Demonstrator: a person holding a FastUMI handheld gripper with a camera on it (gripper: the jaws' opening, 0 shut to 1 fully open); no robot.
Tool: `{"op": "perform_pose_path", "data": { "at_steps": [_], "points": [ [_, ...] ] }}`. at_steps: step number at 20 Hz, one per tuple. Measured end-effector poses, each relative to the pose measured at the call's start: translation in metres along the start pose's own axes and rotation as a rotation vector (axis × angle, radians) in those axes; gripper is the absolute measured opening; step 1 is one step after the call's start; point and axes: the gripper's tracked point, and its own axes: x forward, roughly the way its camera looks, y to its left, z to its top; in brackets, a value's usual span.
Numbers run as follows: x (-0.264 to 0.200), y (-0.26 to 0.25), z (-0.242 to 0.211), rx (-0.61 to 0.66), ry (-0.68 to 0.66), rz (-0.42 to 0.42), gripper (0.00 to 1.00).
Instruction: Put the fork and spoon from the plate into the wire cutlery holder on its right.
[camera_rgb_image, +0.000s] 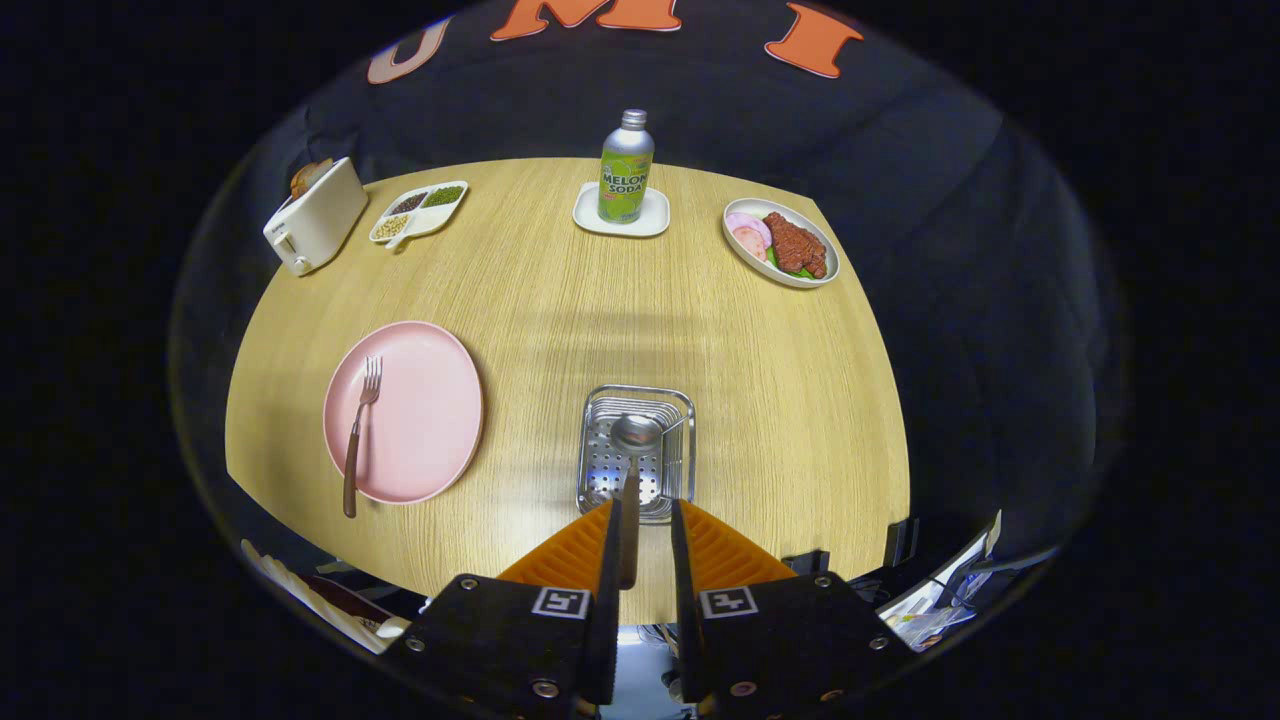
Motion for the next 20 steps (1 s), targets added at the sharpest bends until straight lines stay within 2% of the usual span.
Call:
{"op": "perform_pose_path", "data": {
  "at_steps": [2,4,8,11,20],
  "points": [
    [-0.003,0.002,0.003,-0.004,-0.023,0.006,0.35],
    [-0.008,0.005,0.008,-0.009,-0.050,0.006,0.52],
    [-0.018,0.016,0.024,-0.014,-0.125,0.013,0.73],
    [-0.024,0.029,0.042,-0.020,-0.196,0.020,0.98],
    [-0.027,0.114,0.080,0.001,-0.403,0.150,0.99]
  ]
}}
